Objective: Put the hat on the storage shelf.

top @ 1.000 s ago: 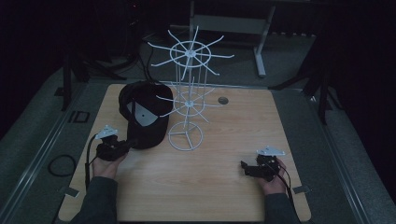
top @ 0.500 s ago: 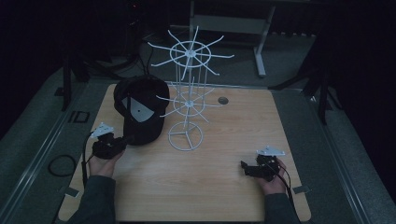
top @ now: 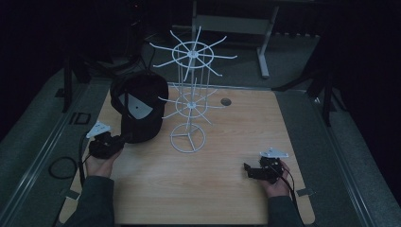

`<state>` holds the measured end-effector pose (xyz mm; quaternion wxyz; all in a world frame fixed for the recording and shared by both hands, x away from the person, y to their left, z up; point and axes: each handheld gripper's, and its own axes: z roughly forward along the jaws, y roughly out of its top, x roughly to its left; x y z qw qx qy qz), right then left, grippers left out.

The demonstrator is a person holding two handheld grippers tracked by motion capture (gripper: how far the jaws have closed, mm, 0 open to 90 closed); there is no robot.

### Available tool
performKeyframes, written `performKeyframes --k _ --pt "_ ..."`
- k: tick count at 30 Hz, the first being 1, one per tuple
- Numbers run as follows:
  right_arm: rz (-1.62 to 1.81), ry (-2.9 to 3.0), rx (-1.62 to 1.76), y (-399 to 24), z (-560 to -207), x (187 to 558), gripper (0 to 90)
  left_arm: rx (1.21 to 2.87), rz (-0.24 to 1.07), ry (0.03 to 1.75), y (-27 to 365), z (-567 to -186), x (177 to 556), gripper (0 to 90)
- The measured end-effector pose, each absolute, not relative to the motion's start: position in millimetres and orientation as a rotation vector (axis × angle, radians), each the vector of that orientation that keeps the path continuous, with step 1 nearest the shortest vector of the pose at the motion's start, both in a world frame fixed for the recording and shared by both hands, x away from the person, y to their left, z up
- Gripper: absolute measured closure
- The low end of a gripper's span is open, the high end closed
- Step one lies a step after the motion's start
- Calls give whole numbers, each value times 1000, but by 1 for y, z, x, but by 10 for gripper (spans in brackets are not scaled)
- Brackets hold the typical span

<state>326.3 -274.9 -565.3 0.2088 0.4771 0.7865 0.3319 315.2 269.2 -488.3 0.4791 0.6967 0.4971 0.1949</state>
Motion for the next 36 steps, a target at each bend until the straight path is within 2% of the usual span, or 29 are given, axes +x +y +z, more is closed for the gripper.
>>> performKeyframes --k 36 --pt "924 2188 1328 -275 -565 326 132 1676 530 1167 267 -464 310 862"
